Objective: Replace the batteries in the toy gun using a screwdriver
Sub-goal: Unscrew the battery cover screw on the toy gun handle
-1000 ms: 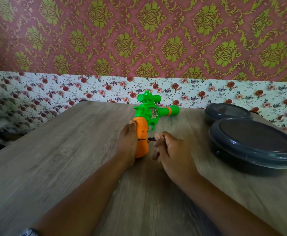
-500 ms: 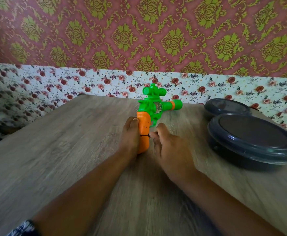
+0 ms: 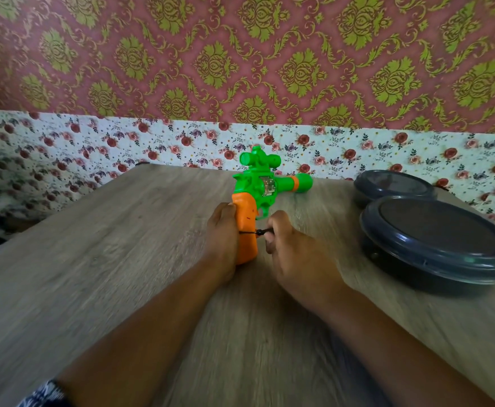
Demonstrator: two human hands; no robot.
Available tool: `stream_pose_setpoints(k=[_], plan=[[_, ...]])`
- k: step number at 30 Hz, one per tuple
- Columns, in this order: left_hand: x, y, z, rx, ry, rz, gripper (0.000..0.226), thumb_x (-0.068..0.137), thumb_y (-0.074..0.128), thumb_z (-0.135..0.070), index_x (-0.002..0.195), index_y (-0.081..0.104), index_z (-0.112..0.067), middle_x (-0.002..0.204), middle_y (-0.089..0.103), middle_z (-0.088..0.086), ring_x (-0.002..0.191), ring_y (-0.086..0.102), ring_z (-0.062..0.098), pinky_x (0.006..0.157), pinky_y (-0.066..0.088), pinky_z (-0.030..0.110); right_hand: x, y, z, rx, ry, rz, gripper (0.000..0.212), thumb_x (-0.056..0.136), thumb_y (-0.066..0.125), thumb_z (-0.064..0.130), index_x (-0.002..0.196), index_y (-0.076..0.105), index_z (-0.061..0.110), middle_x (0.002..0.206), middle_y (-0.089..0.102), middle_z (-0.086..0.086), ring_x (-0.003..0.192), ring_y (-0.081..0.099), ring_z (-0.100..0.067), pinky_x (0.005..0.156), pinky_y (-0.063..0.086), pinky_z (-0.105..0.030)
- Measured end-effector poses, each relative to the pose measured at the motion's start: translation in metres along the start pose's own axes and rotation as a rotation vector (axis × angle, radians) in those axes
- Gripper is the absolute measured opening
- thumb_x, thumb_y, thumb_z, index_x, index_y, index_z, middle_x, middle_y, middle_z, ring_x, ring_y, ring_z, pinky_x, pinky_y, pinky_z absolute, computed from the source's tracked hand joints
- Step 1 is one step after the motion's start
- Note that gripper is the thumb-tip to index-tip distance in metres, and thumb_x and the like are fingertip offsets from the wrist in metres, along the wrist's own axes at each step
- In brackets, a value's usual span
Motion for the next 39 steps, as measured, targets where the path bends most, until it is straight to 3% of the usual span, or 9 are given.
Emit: stream_pose_setpoints(k=[4,8,11,13,16,20,25,31,39], plan=[[0.003,0.004,0.007,-0.063,-0.065,0.036,0.033,0.084,0.037,-0.05,0.091,0.055,-0.023,0.095,0.059,0.015,0.084,0.059,0.027,0.081,0.048,0.04,0.0,0.0,-0.016,0.022,0.115,0.047,0.03,0.097,0.03,0.038,0.101,0.048,0.015,0.069,0.059,0.001,0.061,0.057,-0.021,0.053,0.039,-0.031],[0.006,0.011,0.008,-0.04,-0.007,0.098,0.034,0.101,0.024,-0.034,0.111,0.051,-0.017,0.093,0.065,0.012,0.072,0.061,0.015,0.064,0.043,0.027,-0.002,0.0,-0.025,0.025,0.235,0.056,0.04,0.096,0.03,0.04,0.087,0.058,0.013,0.076,0.066,-0.005,0.067,0.061,-0.02,0.064,0.051,-0.04],[0.006,0.011,0.003,0.032,0.068,0.077,0.033,0.102,0.022,-0.032,0.11,0.051,-0.018,0.094,0.066,0.012,0.074,0.06,0.016,0.068,0.043,0.028,-0.004,0.008,-0.035,0.106,0.391,0.101,0.04,0.099,0.032,0.034,0.078,0.057,0.01,0.07,0.064,-0.009,0.062,0.061,-0.023,0.065,0.053,-0.043],[0.003,0.011,-0.002,0.108,0.119,0.079,0.029,0.103,0.021,-0.03,0.101,0.048,-0.019,0.083,0.061,0.004,0.069,0.054,0.011,0.064,0.039,0.025,-0.002,0.01,-0.037,0.135,0.44,0.099,0.039,0.099,0.032,0.033,0.08,0.056,0.009,0.071,0.064,-0.01,0.064,0.063,-0.026,0.067,0.053,-0.044],[-0.002,0.014,-0.009,0.272,0.206,0.105,0.023,0.104,0.02,-0.024,0.101,0.041,-0.015,0.074,0.049,-0.008,0.066,0.046,0.004,0.058,0.031,0.022,0.002,0.003,-0.035,0.165,0.405,0.022,0.035,0.098,0.036,0.029,0.064,0.04,0.021,0.059,0.053,-0.003,0.059,0.058,-0.026,0.059,0.046,-0.035],[0.0,0.017,-0.007,0.322,0.228,0.121,0.025,0.101,0.02,-0.037,0.103,0.041,-0.024,0.087,0.055,0.002,0.085,0.059,0.025,0.081,0.044,0.036,0.001,-0.005,-0.029,0.167,0.295,-0.055,0.03,0.095,0.045,0.019,0.067,0.036,0.02,0.061,0.047,0.005,0.056,0.047,-0.014,0.047,0.029,-0.018],[0.0,0.015,-0.006,0.244,0.158,0.109,0.028,0.103,0.019,-0.027,0.108,0.044,-0.016,0.075,0.054,-0.005,0.06,0.05,0.0,0.054,0.037,0.021,0.002,-0.006,-0.021,0.166,0.161,-0.08,0.014,0.092,0.05,0.014,0.079,0.049,0.011,0.067,0.047,0.008,0.06,0.044,-0.006,0.052,0.026,-0.009],[0.007,0.015,0.004,0.104,0.061,0.118,0.034,0.101,0.021,-0.03,0.105,0.048,-0.009,0.078,0.059,0.005,0.065,0.053,0.012,0.061,0.037,0.027,0.003,-0.003,-0.015,0.189,0.079,-0.068,0.013,0.089,0.045,0.022,0.083,0.047,0.01,0.074,0.059,-0.005,0.066,0.057,-0.021,0.056,0.046,-0.035],[0.01,0.015,0.016,-0.066,-0.086,0.135,0.044,0.098,0.023,-0.039,0.074,0.055,-0.022,0.062,0.063,-0.001,0.062,0.054,0.016,0.067,0.041,0.03,0.002,-0.002,-0.013,0.196,0.043,-0.061,0.011,0.087,0.049,0.02,0.093,0.053,0.011,0.09,0.066,-0.006,0.081,0.063,-0.02,0.065,0.053,-0.043]])
Point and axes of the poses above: each hand's wrist, its own x-axis towards the middle knuckle, its own y-axis out of the palm, z = x × y, the point moved 9 cm from there along x, towards the middle knuckle
